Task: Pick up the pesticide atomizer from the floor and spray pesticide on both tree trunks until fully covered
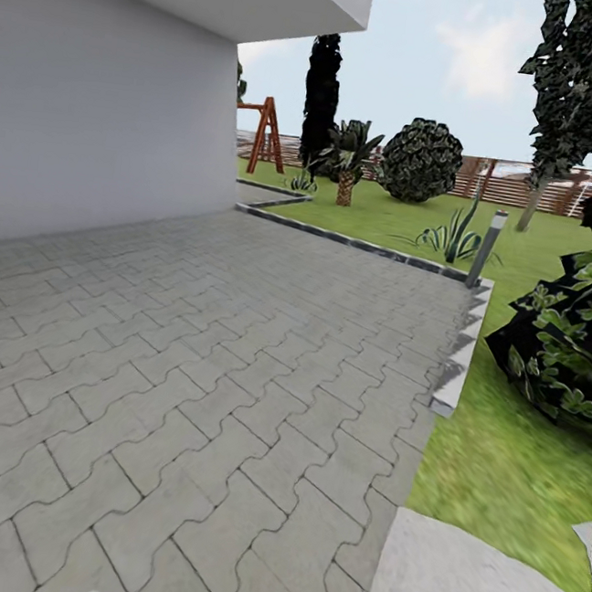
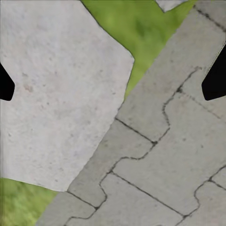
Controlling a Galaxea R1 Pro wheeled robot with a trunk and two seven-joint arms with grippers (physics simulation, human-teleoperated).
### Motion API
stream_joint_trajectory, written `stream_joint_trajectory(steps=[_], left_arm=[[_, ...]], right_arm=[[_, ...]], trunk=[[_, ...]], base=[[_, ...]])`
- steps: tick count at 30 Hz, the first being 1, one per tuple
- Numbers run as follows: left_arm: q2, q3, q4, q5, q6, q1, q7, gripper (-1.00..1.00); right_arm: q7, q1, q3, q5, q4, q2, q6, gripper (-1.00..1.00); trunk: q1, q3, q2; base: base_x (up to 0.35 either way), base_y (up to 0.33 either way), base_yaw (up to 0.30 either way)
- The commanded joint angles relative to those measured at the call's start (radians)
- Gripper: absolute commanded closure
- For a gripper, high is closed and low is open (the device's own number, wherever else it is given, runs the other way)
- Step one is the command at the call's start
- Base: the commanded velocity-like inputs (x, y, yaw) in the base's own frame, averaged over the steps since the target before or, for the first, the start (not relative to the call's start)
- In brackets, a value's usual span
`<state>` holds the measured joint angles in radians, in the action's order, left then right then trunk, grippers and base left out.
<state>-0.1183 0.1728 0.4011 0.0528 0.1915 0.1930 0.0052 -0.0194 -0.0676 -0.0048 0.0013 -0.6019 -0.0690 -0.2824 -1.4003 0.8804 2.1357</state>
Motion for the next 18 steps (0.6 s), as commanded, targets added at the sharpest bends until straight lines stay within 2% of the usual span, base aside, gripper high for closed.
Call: stream_joint_trajectory(steps=[1,12,18], left_arm=[[-0.001,-0.001,-0.001,0.005,0.003,0.0,0.001,-1.0],[0.0,-0.001,-0.001,0.005,0.002,0.0,0.001,-1.0],[0.0,-0.001,-0.002,0.005,0.002,0.0,0.001,-1.0]], right_arm=[[-0.002,-0.001,0.0,0.0,0.001,0.0,-0.003,-1.0],[-0.002,-0.001,0.0,0.0,0.001,0.001,-0.003,-1.0],[-0.002,0.0,0.0,0.0,0.001,0.001,-0.003,-1.0]], trunk=[[0.0,0.0,0.0],[0.0,-0.006,0.0],[0.0,-0.009,0.0]], base=[[0.306,0.198,-0.298],[0.302,0.189,-0.298],[0.187,0.042,-0.298]])
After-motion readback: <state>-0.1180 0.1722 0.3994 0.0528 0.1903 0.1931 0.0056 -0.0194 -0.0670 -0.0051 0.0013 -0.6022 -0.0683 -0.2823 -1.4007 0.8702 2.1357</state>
